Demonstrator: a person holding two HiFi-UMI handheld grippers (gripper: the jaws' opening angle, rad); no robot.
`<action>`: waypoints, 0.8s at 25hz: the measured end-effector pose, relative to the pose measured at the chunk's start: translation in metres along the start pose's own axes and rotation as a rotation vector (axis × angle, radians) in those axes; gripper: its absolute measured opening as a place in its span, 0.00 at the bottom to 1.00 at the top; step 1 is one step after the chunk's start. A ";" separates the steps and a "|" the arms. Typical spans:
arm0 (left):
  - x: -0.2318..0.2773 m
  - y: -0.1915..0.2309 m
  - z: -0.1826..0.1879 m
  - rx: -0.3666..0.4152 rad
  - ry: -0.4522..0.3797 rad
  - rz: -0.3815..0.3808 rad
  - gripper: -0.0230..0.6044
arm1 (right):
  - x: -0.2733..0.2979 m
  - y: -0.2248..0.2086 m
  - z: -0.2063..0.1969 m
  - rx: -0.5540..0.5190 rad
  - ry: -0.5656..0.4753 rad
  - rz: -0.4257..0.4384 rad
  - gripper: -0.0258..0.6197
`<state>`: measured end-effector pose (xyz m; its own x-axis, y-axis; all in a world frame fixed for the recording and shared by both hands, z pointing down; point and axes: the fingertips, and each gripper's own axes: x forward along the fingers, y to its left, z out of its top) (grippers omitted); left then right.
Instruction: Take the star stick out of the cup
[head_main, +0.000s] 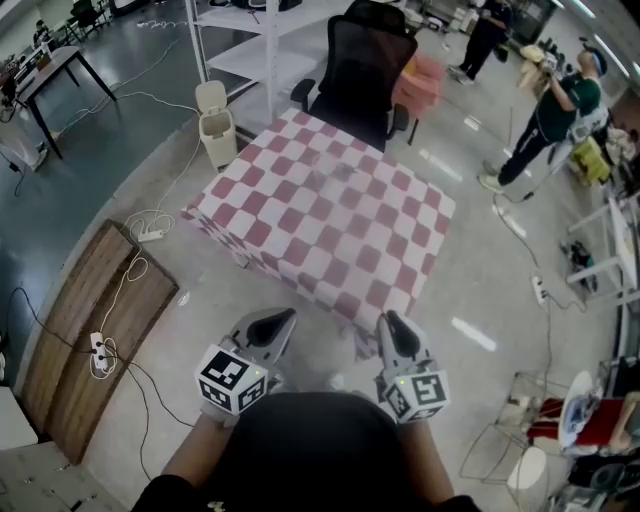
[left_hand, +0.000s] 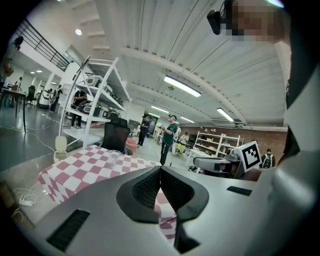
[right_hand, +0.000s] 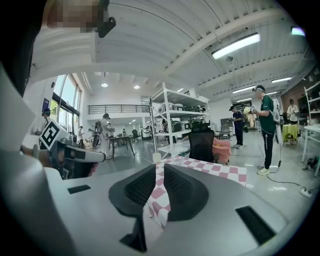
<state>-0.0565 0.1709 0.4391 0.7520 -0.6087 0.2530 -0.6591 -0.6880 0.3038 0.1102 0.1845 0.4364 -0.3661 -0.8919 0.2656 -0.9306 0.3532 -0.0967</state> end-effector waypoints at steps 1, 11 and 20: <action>-0.004 0.005 -0.001 -0.002 0.002 0.000 0.10 | 0.002 0.003 0.000 0.014 -0.003 -0.009 0.13; -0.042 0.057 -0.019 -0.050 0.015 0.017 0.10 | 0.027 0.033 -0.010 0.016 0.030 -0.049 0.13; -0.024 0.079 -0.013 -0.068 0.012 0.049 0.10 | 0.069 0.015 -0.003 0.021 0.025 -0.020 0.13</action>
<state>-0.1266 0.1367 0.4693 0.7194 -0.6355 0.2802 -0.6929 -0.6292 0.3521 0.0707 0.1289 0.4560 -0.3475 -0.8913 0.2914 -0.9377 0.3293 -0.1108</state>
